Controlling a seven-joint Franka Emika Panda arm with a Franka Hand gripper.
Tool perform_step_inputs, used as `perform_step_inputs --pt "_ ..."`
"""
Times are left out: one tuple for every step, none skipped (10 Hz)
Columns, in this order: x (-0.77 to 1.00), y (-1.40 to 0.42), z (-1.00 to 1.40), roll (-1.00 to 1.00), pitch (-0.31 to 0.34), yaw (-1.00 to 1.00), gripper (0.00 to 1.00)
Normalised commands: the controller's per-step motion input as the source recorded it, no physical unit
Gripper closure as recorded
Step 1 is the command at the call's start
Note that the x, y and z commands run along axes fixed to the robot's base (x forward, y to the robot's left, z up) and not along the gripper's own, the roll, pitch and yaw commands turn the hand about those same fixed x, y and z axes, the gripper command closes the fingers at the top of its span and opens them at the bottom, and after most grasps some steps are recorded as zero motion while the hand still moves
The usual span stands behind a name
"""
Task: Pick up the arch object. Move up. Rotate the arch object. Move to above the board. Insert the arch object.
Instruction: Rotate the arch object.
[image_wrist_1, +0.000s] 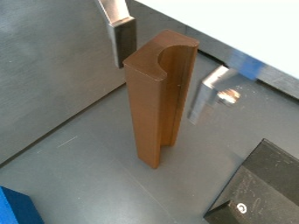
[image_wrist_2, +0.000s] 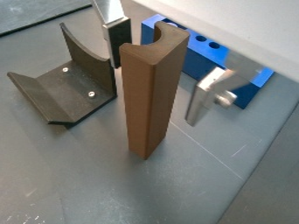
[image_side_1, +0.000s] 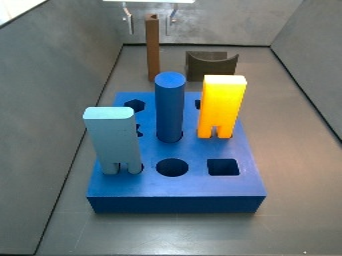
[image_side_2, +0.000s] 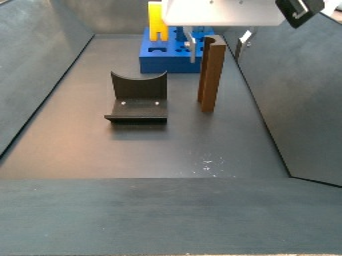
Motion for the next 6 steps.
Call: perform_step_inputs --pt "-0.01 0.0 1.0 0.08 -0.02 -0.02 0.0" --pt "-0.03 -0.01 1.0 0.06 0.011 -0.02 0.0" --pt "-0.02 -0.01 0.84 0.05 0.023 -0.01 0.0" --pt "-0.01 -0.01 0.66 0.04 0.035 -0.01 0.0" --pt "0.0 -0.01 0.48 0.02 0.048 0.0 0.0" --pt "0.01 -0.01 0.23 0.0 0.069 0.0 0.0"
